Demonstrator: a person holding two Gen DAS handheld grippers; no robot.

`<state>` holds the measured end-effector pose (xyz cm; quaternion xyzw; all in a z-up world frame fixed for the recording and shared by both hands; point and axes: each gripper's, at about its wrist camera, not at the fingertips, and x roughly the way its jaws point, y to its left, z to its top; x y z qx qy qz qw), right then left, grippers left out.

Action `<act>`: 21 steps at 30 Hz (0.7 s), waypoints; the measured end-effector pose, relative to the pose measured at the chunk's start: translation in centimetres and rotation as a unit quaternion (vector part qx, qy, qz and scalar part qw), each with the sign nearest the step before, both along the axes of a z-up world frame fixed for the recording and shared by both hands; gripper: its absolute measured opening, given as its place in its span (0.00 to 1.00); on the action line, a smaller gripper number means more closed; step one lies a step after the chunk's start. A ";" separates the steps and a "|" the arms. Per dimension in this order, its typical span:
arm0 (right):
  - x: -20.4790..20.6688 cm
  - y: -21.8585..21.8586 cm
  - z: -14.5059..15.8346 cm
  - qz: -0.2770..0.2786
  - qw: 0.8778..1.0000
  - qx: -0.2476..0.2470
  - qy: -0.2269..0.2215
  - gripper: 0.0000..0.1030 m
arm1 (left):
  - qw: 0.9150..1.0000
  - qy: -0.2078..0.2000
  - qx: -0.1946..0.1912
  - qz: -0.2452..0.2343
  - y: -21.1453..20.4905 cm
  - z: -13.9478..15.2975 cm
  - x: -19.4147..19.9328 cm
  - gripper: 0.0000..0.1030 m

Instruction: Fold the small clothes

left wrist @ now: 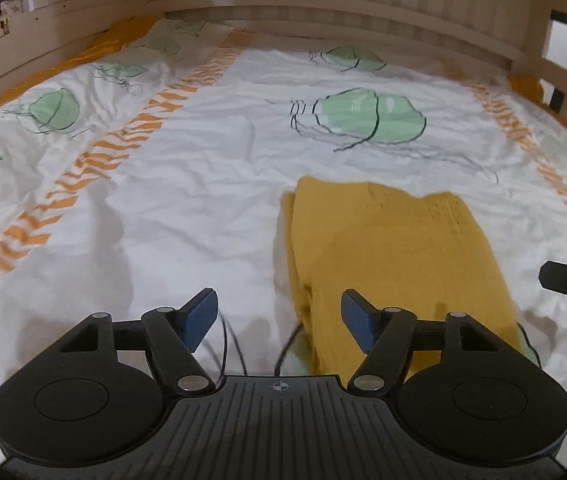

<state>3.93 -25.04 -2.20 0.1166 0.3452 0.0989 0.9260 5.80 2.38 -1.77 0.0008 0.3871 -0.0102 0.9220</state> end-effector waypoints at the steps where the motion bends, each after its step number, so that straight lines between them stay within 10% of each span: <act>1: -0.6 0.2 0.2 -0.002 1.000 -0.006 -0.002 1.00 | 1.000 0.002 0.004 0.001 -0.2 0.2 -0.5 0.65; 21: -7.4 2.6 0.8 -0.038 0.996 -0.074 0.012 0.99 | 0.999 -0.011 0.047 -0.009 -3.3 1.2 -5.8 0.64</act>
